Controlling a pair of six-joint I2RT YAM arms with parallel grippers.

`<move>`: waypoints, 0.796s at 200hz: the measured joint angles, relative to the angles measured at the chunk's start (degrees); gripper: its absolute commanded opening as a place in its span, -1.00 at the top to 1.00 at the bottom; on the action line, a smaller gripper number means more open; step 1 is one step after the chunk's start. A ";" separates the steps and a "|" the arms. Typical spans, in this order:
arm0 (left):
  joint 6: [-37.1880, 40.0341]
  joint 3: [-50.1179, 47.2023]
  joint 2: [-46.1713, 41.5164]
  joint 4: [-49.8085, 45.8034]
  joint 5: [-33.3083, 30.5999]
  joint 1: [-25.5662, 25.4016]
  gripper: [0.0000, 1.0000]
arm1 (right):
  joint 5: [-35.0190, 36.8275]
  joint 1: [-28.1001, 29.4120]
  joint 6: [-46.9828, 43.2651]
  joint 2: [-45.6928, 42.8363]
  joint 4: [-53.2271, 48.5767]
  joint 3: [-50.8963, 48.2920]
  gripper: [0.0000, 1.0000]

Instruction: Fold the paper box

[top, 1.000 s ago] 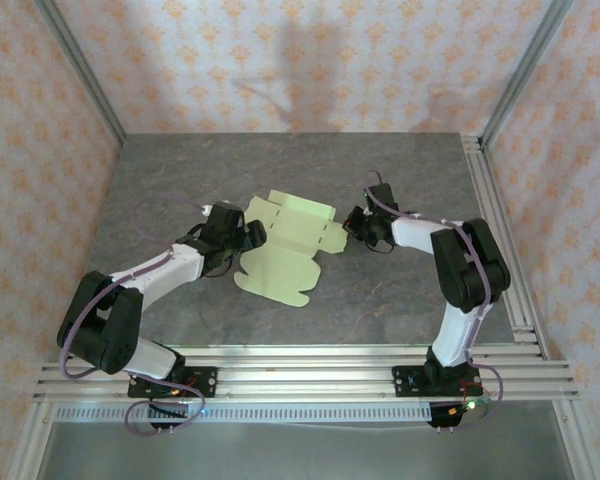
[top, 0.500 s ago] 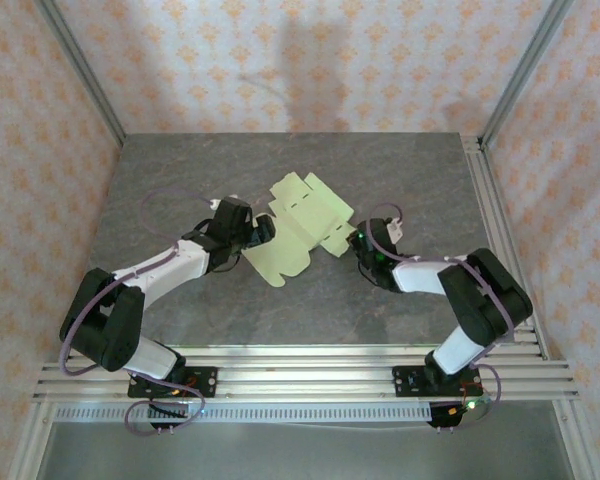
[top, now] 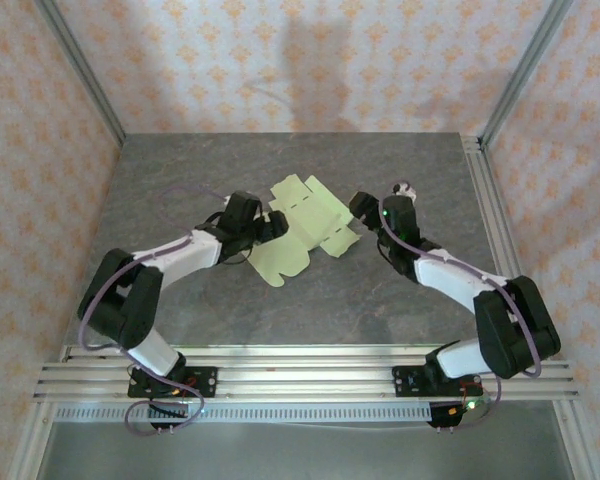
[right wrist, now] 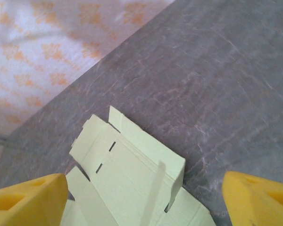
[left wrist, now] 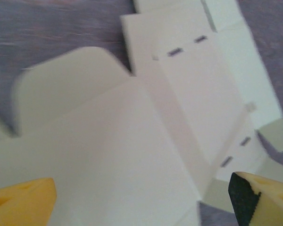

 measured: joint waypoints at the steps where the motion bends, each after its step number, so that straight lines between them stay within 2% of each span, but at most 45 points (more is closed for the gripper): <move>1: -0.15 0.35 0.35 0.09 0.26 -0.15 -0.68 | -0.13 -0.04 -0.28 0.00 -0.17 0.15 -0.73; 51: -2.29 11.15 11.80 1.07 4.24 -2.23 0.09 | -15.30 -2.58 -17.16 3.58 -13.53 9.57 -0.83; 77: -2.12 14.21 17.42 0.70 4.48 -2.23 0.20 | -22.38 -5.11 -23.98 9.73 -20.39 15.69 -0.82; 100: -1.95 15.19 21.24 0.48 4.79 -2.21 0.37 | -27.04 -7.78 -28.41 16.15 -27.12 22.10 -0.75; 159: -1.36 13.51 21.11 3.48 6.45 -1.46 0.41 | -35.36 -9.92 -38.21 31.78 -41.42 39.41 -0.55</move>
